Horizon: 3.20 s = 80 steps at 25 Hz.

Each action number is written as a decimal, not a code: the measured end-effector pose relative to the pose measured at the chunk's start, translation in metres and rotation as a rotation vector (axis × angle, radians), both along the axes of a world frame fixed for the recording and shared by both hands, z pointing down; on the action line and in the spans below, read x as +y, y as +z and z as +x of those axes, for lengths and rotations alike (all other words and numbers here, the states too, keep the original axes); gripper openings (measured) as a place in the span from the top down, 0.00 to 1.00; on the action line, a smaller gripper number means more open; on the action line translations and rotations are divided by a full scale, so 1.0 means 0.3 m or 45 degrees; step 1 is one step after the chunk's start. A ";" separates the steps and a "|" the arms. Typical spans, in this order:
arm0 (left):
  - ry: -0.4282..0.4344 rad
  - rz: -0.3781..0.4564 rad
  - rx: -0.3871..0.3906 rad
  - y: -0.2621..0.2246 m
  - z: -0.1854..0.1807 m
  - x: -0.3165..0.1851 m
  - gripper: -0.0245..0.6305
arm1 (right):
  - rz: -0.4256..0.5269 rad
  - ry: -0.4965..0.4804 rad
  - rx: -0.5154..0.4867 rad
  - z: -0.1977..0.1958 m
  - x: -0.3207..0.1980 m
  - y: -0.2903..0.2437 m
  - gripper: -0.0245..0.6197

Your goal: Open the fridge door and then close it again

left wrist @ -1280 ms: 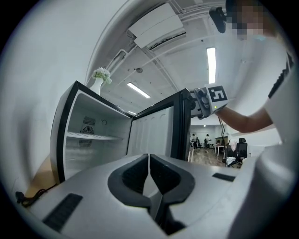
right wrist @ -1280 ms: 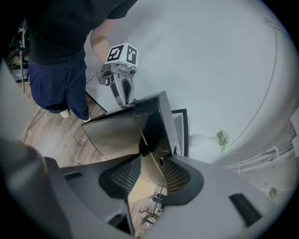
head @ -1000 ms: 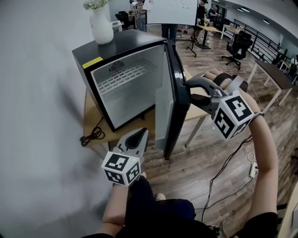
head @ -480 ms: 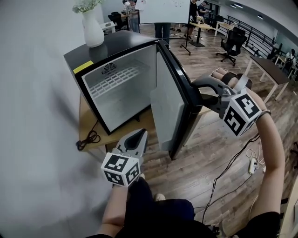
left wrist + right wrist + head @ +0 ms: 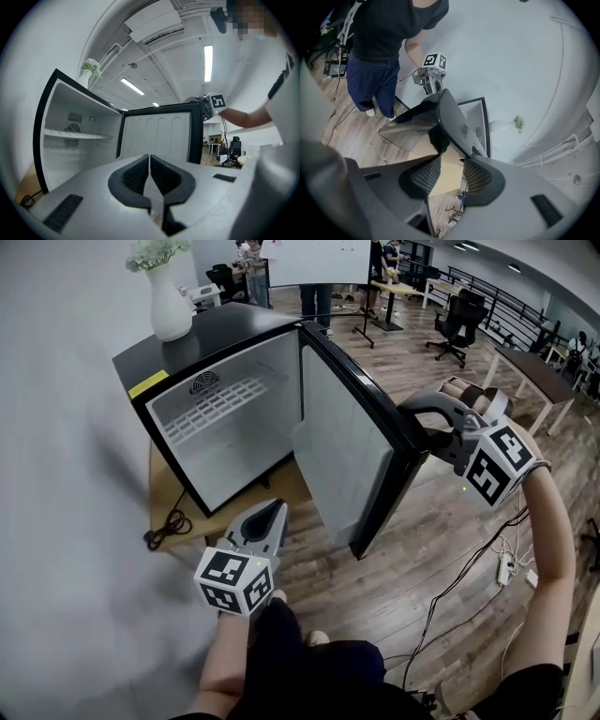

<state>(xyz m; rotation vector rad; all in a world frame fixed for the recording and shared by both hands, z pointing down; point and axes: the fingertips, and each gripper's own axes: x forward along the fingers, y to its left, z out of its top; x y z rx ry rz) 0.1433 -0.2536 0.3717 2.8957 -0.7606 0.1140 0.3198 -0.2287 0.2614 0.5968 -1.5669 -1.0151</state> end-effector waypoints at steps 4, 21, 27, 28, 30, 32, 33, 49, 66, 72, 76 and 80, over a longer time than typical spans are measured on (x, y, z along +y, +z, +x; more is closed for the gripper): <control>0.013 0.004 -0.002 -0.007 0.030 -0.013 0.95 | 0.000 0.015 -0.014 0.039 -0.004 -0.003 0.78; 0.028 -0.014 0.000 0.011 0.069 -0.001 0.95 | 0.004 0.061 -0.033 0.044 -0.006 -0.003 0.78; 0.016 -0.020 -0.001 0.033 0.033 -0.015 0.95 | 0.005 0.059 -0.032 -0.010 -0.023 0.010 0.78; 0.012 -0.018 0.000 0.026 0.031 -0.012 0.95 | 0.007 0.056 -0.036 -0.016 -0.019 0.004 0.78; 0.003 -0.017 0.000 0.014 0.027 -0.003 0.95 | 0.012 0.047 -0.050 -0.027 -0.010 -0.010 0.78; -0.007 -0.019 0.000 0.007 0.018 0.006 0.95 | 0.017 0.041 -0.060 -0.042 -0.003 -0.021 0.77; -0.012 -0.021 0.000 0.005 0.012 0.008 0.95 | 0.019 0.042 -0.059 -0.050 0.000 -0.025 0.77; -0.137 -0.062 0.019 0.059 -0.179 -0.022 0.95 | 0.020 -0.056 -0.157 -0.302 -0.076 -0.036 0.84; -0.311 -0.069 0.051 0.049 -0.371 -0.067 0.95 | 0.181 -0.199 0.216 -0.584 -0.250 -0.032 0.86; -0.372 -0.071 0.057 0.041 -0.446 -0.101 0.95 | 0.160 -0.214 0.236 -0.643 -0.300 -0.038 0.87; -0.410 -0.074 0.064 0.043 -0.487 -0.130 0.95 | 0.148 -0.239 0.235 -0.686 -0.344 -0.034 0.88; -0.436 -0.082 0.068 0.046 -0.512 -0.144 0.95 | 0.136 -0.257 0.216 -0.713 -0.368 -0.036 0.88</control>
